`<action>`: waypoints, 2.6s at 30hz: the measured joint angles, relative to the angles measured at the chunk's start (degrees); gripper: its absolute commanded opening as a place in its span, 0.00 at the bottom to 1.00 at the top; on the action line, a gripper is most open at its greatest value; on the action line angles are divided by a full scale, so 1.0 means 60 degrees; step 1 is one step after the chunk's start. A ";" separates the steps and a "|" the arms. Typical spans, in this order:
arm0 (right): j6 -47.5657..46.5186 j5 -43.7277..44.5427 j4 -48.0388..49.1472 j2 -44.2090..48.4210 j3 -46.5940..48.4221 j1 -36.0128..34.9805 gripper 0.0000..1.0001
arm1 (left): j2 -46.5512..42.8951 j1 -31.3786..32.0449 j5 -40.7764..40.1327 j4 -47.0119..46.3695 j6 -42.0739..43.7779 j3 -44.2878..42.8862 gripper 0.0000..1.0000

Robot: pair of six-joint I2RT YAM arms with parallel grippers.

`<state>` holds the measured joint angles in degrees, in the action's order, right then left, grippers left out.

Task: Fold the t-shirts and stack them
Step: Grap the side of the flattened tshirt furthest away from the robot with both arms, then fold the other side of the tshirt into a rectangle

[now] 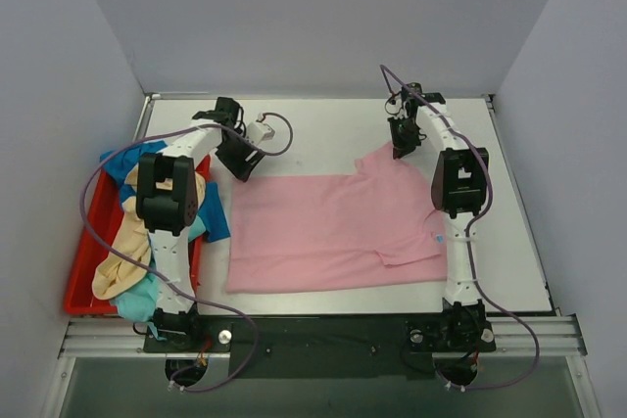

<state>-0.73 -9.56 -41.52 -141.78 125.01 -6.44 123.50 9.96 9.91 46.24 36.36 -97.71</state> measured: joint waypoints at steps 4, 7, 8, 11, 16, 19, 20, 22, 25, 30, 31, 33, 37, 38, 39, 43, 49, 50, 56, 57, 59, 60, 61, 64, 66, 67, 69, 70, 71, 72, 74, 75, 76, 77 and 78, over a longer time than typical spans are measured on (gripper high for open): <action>0.0087 -0.0226 -0.0018 0.0000 -0.0066 0.0015 0.00 | 0.0379 -0.0011 0.0109 0.0069 0.0240 -0.0463 0.73; 0.0087 -0.0353 0.0087 0.0117 -0.0266 0.0018 0.00 | 0.0645 -0.0022 0.0324 0.0324 0.0466 -0.0696 0.67; 0.0087 -0.0375 0.0087 0.0186 -0.0393 0.0029 0.00 | 0.0696 -0.0029 0.0401 0.0452 0.0648 -0.0743 0.66; 0.0095 -0.0379 0.0069 0.0459 -0.0834 0.0058 0.00 | 0.0699 -0.0095 0.0856 0.1064 0.1184 -0.0790 0.57; 0.0178 -0.0488 0.0062 0.1031 -0.1512 0.0058 0.00 | 0.0499 -0.0178 0.1078 0.1224 0.1854 -0.0423 0.00; 0.0346 -0.0557 0.0127 0.1501 -0.1920 0.0058 0.00 | 0.0390 -0.0186 0.1133 0.1290 0.1978 -0.0248 0.00; 0.0390 -0.0561 0.0149 0.1708 -0.2095 0.0058 0.00 | 0.0335 -0.0186 0.1144 0.1239 0.1978 -0.0175 0.00; 0.0514 -0.0561 0.0255 0.2222 -0.2634 0.0058 0.00 | 0.0044 -0.0186 0.1162 0.0947 0.1898 0.0273 0.00; 0.0736 -0.0506 0.0444 0.3238 -0.3825 0.0058 0.00 | -0.0885 -0.0164 0.1177 0.0506 0.1770 0.1585 0.00; 0.1198 0.0135 0.0572 0.5421 -0.6404 0.0058 0.00 | -0.3362 0.0127 0.0973 -0.0149 0.1803 0.3960 0.00; 0.1322 0.0321 0.0554 0.5836 -0.6867 0.0058 0.00 | -0.3923 0.0262 0.0911 -0.0291 0.1829 0.4419 0.00; 0.1494 0.0667 0.0539 0.6568 -0.7672 0.0076 0.00 | -0.4885 0.0546 0.0769 -0.0612 0.1916 0.5282 0.00; 0.1869 0.1147 0.0342 0.8083 -0.9420 0.0193 0.00 | -0.6408 0.1096 0.0554 -0.0816 0.2138 0.6856 0.00; 0.1949 0.1198 0.0251 0.8382 -0.9785 0.0204 0.00 | -0.6623 0.1169 0.0495 -0.0820 0.2211 0.7155 0.00; 0.2029 0.1198 0.0233 0.8597 -1.0083 0.0211 0.00 | -0.6696 0.1202 0.0452 -0.0820 0.2248 0.7315 0.00; 0.2266 0.1078 0.0222 0.8794 -1.0972 0.0248 0.00 | -0.6721 0.1253 0.0295 -0.0889 0.2346 0.7843 0.00; 0.2517 0.0874 0.0459 0.8189 -1.1329 0.0248 0.00 | -0.6652 0.1322 0.0127 -0.1133 0.2379 0.8160 0.00; 0.2557 0.0871 0.0517 0.8134 -1.1333 0.0248 0.00 | -0.6652 0.1341 0.0113 -0.1177 0.2379 0.8160 0.00; 0.2626 0.0863 0.0678 0.8113 -1.1329 0.0244 0.00 | -0.6652 0.1581 -0.0091 -0.1308 0.2601 0.8174 0.00; 0.2626 0.0863 0.0678 0.8113 -1.1329 0.0244 0.00 | -0.6652 0.1603 -0.0109 -0.1308 0.2667 0.8189 0.00; 0.2626 0.0863 0.0674 0.8113 -1.1329 0.0244 0.00 | -0.6637 0.1647 -0.0120 -0.1242 0.2841 0.8229 0.13; 0.2626 0.0867 0.0674 0.8113 -1.1329 0.0244 0.00 | -0.6601 0.1657 -0.0117 -0.1133 0.2932 0.8229 0.19; 0.2626 0.0867 0.0670 0.8113 -1.1333 0.0244 0.06 | -0.6557 0.1665 -0.0113 -0.1031 0.3038 0.8225 0.25; 0.2645 0.0900 0.0667 0.8113 -1.1333 0.0244 0.23 | -0.6484 0.1661 0.0029 -0.0430 0.3224 0.8149 0.38; 0.2681 0.0987 0.0634 0.8123 -1.1333 0.0244 0.39 | -0.6539 0.1661 0.0211 0.0062 0.3362 0.8011 0.46; 0.2696 0.1035 0.0594 0.8149 -1.1333 0.0248 0.40 | -0.6648 0.1661 0.0357 0.0433 0.3475 0.7890 0.48; 0.2659 0.1100 0.0488 0.8309 -1.1329 0.0244 0.41 | -0.6921 0.1665 0.0561 0.0896 0.3661 0.7737 0.50; 0.2652 0.1126 0.0437 0.8466 -1.1326 0.0219 0.42 | -0.7100 0.1665 0.0674 0.1147 0.3796 0.7665 0.50; 0.2656 0.1169 0.0357 0.8666 -1.1304 0.0164 0.41 | -0.7289 0.1665 0.0754 0.1392 0.3912 0.7599 0.50; 0.2656 0.1231 0.0255 0.8903 -1.1245 0.0095 0.41 | -0.7417 0.1665 0.0820 0.1614 0.4036 0.7541 0.50; 0.2659 0.1381 0.0080 0.9380 -1.0983 -0.0259 0.34 | -0.7588 0.1665 0.0998 0.2160 0.4258 0.7355 0.42; 0.2656 0.1453 0.0047 0.9551 -1.0830 -0.0492 0.27 | -0.7595 0.1665 0.1118 0.2350 0.4309 0.7253 0.37; 0.2652 0.1585 0.0025 0.9704 -1.0586 -0.0874 0.18 | -0.7595 0.1665 0.1231 0.2415 0.4233 0.7187 0.24; 0.2641 0.1639 0.0051 0.9788 -1.0324 -0.1290 0.12 | -0.7592 0.1665 0.1297 0.2350 0.4102 0.7158 0.19; 0.2623 0.1647 0.0124 0.9803 -1.0051 -0.1727 0.00 | -0.7577 0.1665 0.1348 0.2135 0.3821 0.7151 0.12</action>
<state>15.00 0.32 -40.77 -82.96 64.71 -16.80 78.04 19.94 18.00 59.05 59.29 -54.81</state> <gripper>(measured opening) 0.217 0.277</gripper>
